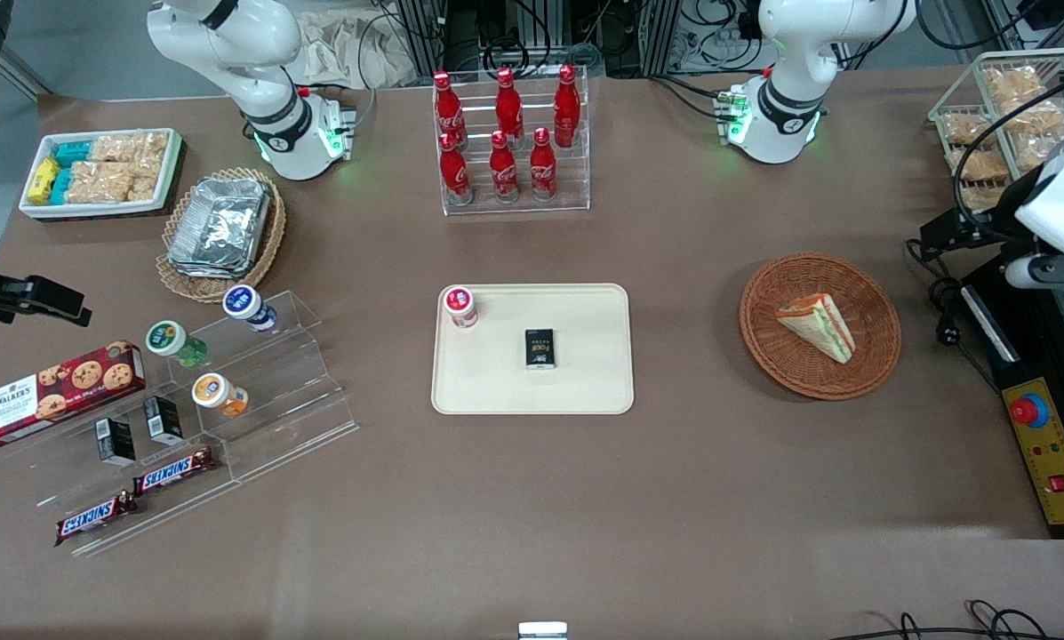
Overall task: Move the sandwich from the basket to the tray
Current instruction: 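Move the left gripper down over the wrapped sandwich in the wicker basket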
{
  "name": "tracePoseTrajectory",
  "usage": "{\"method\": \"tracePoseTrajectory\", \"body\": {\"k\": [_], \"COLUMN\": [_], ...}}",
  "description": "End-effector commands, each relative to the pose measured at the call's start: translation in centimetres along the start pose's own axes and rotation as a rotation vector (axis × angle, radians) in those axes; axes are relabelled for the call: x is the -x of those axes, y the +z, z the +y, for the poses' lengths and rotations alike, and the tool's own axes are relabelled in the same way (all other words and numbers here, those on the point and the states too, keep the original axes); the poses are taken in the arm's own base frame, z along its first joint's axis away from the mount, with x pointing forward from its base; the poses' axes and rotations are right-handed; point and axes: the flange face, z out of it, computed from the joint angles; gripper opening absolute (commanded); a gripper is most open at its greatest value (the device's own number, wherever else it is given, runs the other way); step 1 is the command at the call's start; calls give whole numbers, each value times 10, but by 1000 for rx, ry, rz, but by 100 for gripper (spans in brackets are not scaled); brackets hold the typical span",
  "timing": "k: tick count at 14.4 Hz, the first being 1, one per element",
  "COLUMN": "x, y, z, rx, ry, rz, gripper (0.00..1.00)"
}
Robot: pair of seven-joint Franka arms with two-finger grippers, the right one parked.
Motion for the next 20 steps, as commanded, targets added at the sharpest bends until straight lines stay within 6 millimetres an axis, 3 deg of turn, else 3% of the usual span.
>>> {"method": "tracePoseTrajectory", "body": {"k": [1,4,6,12,20], "x": [6,40,42,43,31], "y": [48,131,169,260,346], "z": [5,-10,-20,-13,5], "rx": [8,38,36,58,78], "ry": [-174,-314,-389,-588,-775], "rz": [21,85,75,120,131], "gripper": [100,100,100,100,100]}}
